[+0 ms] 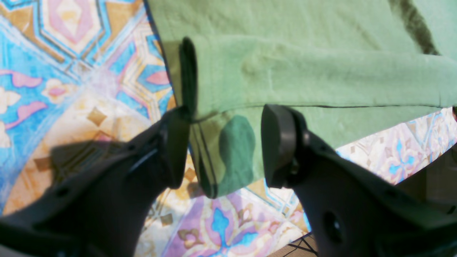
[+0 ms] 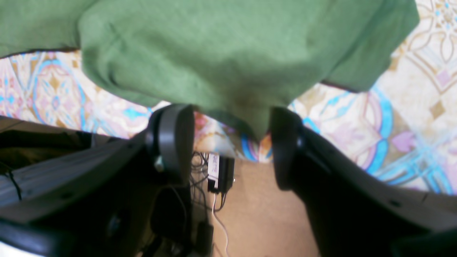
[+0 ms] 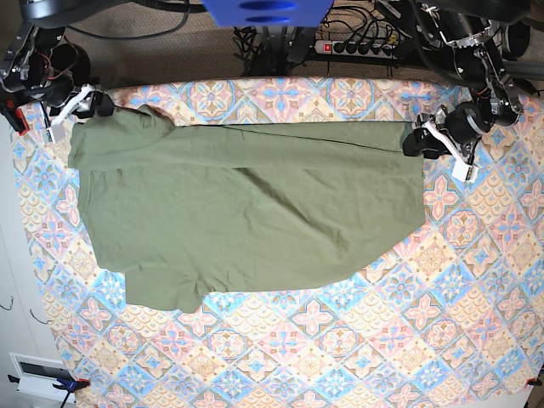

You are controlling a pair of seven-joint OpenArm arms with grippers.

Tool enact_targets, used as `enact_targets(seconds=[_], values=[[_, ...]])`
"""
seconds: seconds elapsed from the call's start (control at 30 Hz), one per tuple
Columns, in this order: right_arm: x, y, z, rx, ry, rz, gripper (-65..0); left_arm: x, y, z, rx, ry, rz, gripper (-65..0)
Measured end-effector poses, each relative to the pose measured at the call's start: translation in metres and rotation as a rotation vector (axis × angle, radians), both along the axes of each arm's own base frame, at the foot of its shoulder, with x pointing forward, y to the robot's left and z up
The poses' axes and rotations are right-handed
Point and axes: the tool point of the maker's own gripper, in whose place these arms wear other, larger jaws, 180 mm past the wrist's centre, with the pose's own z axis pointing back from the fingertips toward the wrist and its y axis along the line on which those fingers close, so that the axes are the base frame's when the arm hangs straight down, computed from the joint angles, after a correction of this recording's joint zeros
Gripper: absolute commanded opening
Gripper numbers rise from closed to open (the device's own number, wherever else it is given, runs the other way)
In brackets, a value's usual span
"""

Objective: Layout the t-shirt on the table in an organized manner, then fold the t-shirt properly
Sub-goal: 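Hold the folded edge with both grippers, pressing it down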

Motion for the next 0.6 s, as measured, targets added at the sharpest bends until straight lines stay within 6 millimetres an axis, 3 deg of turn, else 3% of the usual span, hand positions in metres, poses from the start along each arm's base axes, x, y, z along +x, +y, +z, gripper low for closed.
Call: enact_targets(seconds=[0.2, 0.5, 0.6], values=[[-0.010, -0.007, -0.018, 0.061, 0.031, -0.077, -32.1, 0.000, 0.000, 0.000, 0.000, -0.001, 0.000, -35.1], [-0.011, -0.009, -0.019, 0.067, 0.037, -0.079, -32.1, 0.000, 0.000, 0.000, 0.002, 0.001, 0.000, -35.1], [-0.010, 0.000, -0.023, 0.070, 0.051, -0.042, -32.7, 0.001, 0.000, 0.000, 0.002, -0.001, 0.000, -35.1]])
